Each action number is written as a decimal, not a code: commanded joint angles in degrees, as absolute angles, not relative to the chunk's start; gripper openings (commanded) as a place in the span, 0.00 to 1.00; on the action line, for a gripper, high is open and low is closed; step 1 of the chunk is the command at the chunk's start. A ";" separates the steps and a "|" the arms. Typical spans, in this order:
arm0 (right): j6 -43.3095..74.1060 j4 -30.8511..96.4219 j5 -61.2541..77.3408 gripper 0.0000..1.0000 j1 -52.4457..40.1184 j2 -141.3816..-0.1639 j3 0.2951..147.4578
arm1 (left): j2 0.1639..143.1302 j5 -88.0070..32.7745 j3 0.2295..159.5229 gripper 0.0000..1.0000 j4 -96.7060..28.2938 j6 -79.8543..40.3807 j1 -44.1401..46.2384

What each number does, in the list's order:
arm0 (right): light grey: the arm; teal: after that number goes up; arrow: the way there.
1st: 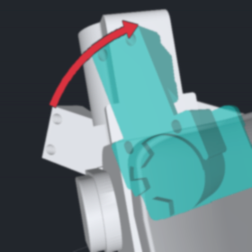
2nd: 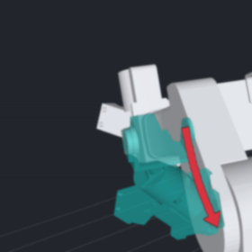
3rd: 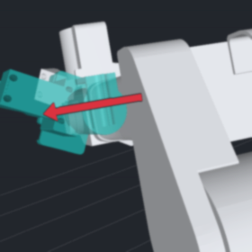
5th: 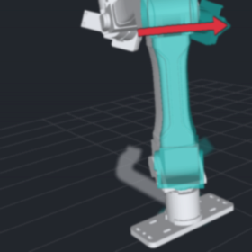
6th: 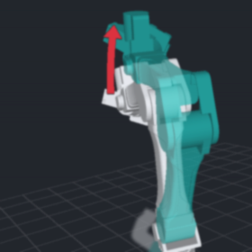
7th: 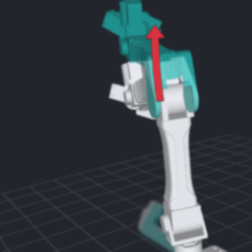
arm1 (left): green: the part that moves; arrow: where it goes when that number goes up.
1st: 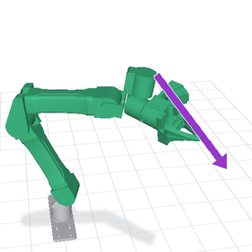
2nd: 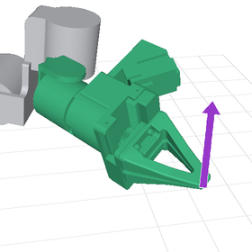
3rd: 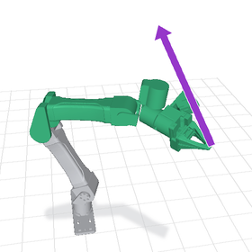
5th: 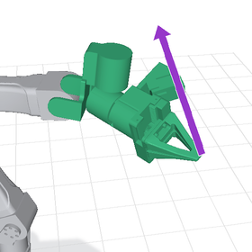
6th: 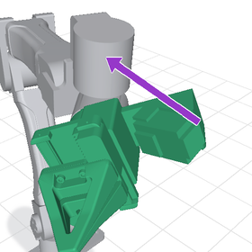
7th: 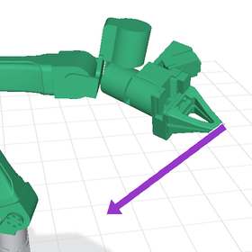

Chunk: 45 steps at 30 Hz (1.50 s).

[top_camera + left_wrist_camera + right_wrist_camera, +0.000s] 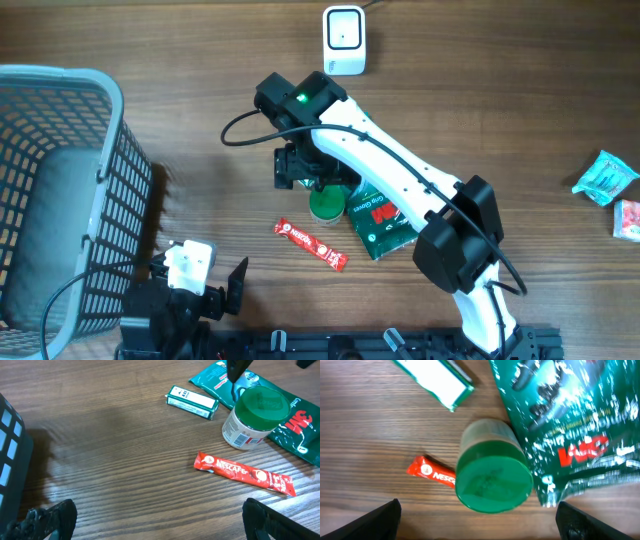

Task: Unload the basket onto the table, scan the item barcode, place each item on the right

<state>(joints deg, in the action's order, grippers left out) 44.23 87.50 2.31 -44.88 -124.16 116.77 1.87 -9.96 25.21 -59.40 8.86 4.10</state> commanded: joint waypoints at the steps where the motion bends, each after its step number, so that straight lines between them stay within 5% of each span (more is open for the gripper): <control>1: 51.79 91.20 -0.75 1.00 -43.31 -122.93 118.34 | 1.56 -10.46 25.15 1.00 -59.18 8.54 3.90; 9: 48.25 92.16 -4.12 1.00 -42.87 -104.68 118.98 | 1.56 -10.46 25.15 1.00 -59.16 8.54 3.90; 17: 57.28 92.16 -13.10 1.00 -42.87 -89.65 116.55 | 1.56 -10.46 25.15 1.00 -59.18 8.54 3.90; 24: 80.71 89.84 -18.17 1.00 -42.87 -89.82 100.07 | 1.56 -10.46 25.15 1.00 -59.18 8.54 3.90; 31: 77.19 65.12 -5.87 1.00 -42.87 -93.54 87.18 | 1.56 -10.46 25.15 1.00 -59.16 8.54 3.90; 45: 70.98 59.90 8.60 1.00 -42.87 -114.19 87.13 | 1.56 -10.46 25.15 1.00 -59.16 8.54 3.90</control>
